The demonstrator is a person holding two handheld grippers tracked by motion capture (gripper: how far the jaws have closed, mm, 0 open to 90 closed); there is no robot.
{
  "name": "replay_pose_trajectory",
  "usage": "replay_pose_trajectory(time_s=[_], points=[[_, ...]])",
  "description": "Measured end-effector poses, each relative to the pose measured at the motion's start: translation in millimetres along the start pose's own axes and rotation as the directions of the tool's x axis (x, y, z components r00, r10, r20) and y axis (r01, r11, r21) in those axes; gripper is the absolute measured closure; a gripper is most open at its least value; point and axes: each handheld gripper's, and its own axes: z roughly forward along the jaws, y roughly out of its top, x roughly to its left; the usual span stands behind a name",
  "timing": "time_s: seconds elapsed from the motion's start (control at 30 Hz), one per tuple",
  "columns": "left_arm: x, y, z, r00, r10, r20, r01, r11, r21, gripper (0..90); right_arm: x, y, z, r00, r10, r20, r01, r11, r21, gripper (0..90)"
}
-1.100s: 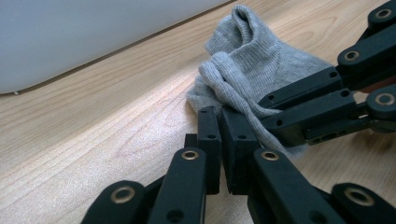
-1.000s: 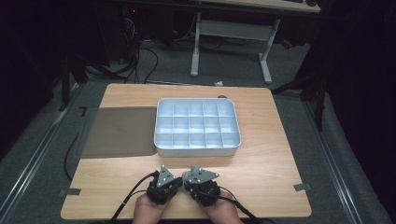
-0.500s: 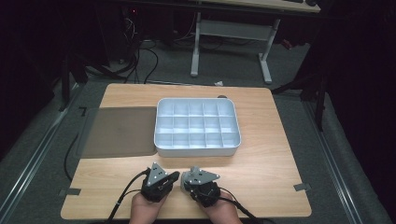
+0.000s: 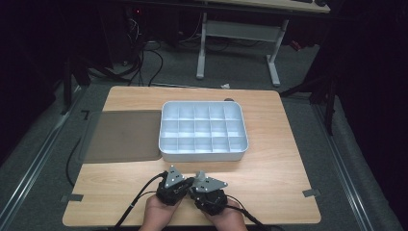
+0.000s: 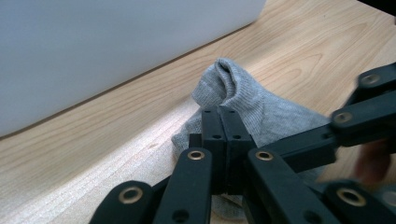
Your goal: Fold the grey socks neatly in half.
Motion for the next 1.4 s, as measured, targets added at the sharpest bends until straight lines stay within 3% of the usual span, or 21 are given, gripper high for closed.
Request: replay_pose_trajectory(time_s=[0.1, 0.27, 0.33, 0.47, 0.63, 0.7, 0.77, 0.87, 1.03, 1.07, 1.17, 1.33, 1.4], points=[[0.5, -0.6, 0.2, 1.0000, 0.003, -0.001, -0.003, 1.0000, 0.001, 90.0, 0.8, 1.0, -10.1, 0.9999, -0.001, -0.010, 0.000, 1.000, -0.031, 75.0], [1.2, -0.9, 0.4, 1.0000, 0.005, 0.001, -0.005, 1.0000, 0.000, 89.9, -3.3, 5.9, -27.5, 0.9996, 0.013, 0.026, -0.011, 0.995, -0.095, 86.6], [1.4, -1.0, 0.4, 1.0000, 0.005, 0.001, -0.005, 1.0000, 0.000, 90.0, -5.2, 5.8, -25.6, 0.9995, 0.017, 0.026, -0.015, 0.997, -0.078, 87.5], [2.9, -2.1, 1.2, 1.0000, 0.005, -0.001, -0.005, 1.0000, 0.001, 90.0, -5.4, -3.8, -6.7, 0.9997, 0.021, 0.008, -0.022, 1.000, 0.023, 88.6], [-1.5, 0.7, -6.8, 0.9999, -0.013, 0.006, 0.013, 0.9995, -0.029, 88.9, -5.5, -7.2, -2.8, 0.9995, 0.032, -0.001, -0.032, 0.999, 0.011, 89.3], [-7.8, 2.1, -13.3, 0.9999, 0.001, 0.012, 0.000, 0.9987, -0.050, 88.8, -5.9, -7.6, -2.6, 0.9996, 0.028, -0.003, -0.028, 1.000, 0.010, 89.5], [-9.9, -1.2, -14.0, 0.9999, 0.008, 0.006, -0.008, 0.9993, -0.035, 88.9, -6.3, -8.3, -2.8, 0.9995, 0.031, -0.005, -0.031, 0.999, 0.009, 89.7], [-5.3, -9.4, -9.2, 0.9999, -0.012, 0.000, 0.012, 0.9999, 0.011, 89.2, -6.6, -9.5, -2.7, 0.9995, 0.032, -0.008, -0.032, 0.999, -0.002, 89.8], [-5.8, -12.4, -8.0, 0.9998, 0.019, -0.012, -0.018, 0.9993, 0.033, 89.9, -8.5, -6.3, -6.1, 0.9982, 0.045, -0.040, -0.045, 0.999, 0.016, 85.6], [-5.7, -12.3, -7.9, 0.9997, 0.021, -0.011, -0.020, 0.9992, 0.034, 89.8, -9.3, -3.1, -11.0, 0.9981, 0.037, -0.049, -0.037, 0.999, -0.006, 83.6], [-4.1, -11.9, -7.9, 0.9998, 0.021, -0.002, -0.021, 0.9990, 0.039, 89.9, -15.0, 7.1, -26.7, 0.9993, 0.038, -0.009, -0.038, 0.996, -0.086, 83.7], [-1.3, -12.1, -8.5, 0.9995, 0.033, 0.005, -0.033, 0.9986, 0.041, 89.9, -27.5, 0.2, -10.1, 0.9988, 0.035, 0.033, -0.036, 0.999, 0.005, 84.3], [0.3, -12.2, -9.1, 0.9994, 0.035, 0.006, -0.035, 0.9985, 0.042, 90.0, -28.1, -8.0, -5.7, 0.9988, 0.035, 0.035, -0.035, 0.999, -0.005, 84.3]])
